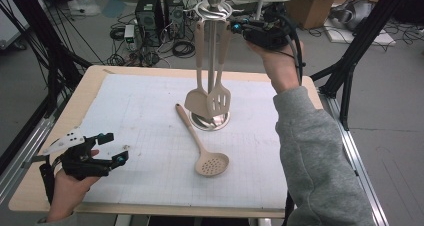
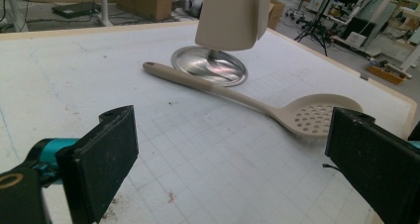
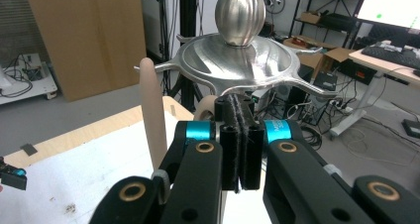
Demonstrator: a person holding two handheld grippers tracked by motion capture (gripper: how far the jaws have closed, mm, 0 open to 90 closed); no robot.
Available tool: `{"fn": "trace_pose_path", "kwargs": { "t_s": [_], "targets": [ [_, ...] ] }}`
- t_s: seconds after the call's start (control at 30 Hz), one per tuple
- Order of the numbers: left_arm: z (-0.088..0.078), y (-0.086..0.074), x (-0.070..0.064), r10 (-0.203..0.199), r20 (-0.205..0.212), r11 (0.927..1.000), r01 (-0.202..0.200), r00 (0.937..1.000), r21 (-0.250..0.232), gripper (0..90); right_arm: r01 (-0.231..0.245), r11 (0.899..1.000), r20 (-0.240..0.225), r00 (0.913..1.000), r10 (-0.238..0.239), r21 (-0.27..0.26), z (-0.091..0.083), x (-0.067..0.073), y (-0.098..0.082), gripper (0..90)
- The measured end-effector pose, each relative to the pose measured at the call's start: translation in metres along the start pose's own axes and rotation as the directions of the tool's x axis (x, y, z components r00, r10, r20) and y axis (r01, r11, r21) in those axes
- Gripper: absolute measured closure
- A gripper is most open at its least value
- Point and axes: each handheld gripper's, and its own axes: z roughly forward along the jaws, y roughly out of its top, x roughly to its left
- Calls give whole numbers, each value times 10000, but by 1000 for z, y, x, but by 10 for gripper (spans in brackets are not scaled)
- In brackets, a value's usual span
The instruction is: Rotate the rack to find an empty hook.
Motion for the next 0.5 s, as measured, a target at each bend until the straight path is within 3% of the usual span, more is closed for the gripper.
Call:
{"fn": "trace_pose_path", "kwargs": {
  "t_s": [0.5],
  "targets": [
    [1, 0, 0, 20, -9, 10000, -20, 10000, 17, 67, 287, 9996, 69, 9996, -288, 48, 0, 5, 1, 897]
  ]
}}
